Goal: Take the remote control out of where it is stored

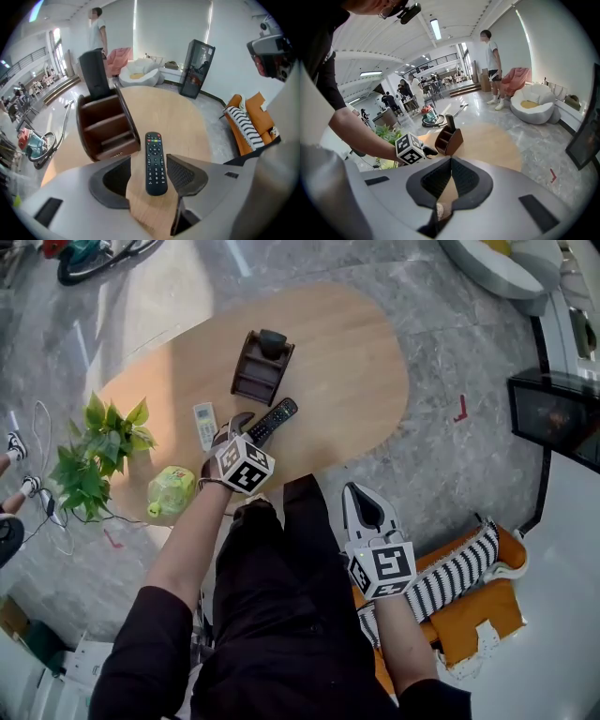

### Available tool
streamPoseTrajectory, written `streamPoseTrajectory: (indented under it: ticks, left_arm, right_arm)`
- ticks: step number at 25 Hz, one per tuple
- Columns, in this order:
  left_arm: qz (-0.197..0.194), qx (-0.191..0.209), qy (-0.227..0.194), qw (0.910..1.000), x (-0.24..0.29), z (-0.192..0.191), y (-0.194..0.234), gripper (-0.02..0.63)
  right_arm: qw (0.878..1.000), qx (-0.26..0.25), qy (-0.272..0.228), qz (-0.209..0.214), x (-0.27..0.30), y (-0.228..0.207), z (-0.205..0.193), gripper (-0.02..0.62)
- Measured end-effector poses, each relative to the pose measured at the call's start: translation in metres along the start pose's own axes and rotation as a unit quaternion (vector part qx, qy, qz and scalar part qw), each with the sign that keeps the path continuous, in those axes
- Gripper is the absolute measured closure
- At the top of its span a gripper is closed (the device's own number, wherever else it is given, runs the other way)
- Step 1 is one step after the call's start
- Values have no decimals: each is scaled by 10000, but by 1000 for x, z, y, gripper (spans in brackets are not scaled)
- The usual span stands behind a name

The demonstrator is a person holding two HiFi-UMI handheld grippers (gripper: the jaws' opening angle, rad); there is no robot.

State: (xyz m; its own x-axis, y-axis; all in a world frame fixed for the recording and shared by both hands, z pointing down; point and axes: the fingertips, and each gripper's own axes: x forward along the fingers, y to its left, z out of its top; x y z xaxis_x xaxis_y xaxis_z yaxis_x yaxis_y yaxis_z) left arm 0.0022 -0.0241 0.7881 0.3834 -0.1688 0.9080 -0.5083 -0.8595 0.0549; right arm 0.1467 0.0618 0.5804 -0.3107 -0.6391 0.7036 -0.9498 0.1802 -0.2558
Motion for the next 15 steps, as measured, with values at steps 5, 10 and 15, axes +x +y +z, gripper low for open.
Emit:
streamPoseTrajectory:
  ticks: [5, 10, 15]
  left_arm:
    - [192, -110, -664, 9975, -59, 43, 20, 383]
    - [59, -334, -1190, 9923, -139, 72, 23, 385]
    - [279, -731, -2163, 9732, -250, 96, 24, 469]
  right_arm:
    - [9986, -231, -467, -53, -8, 17, 42, 588]
    - [9952, -447, -865, -39, -32, 51, 84, 588]
    - [9922, -264, -1219, 51, -54, 72, 116, 588]
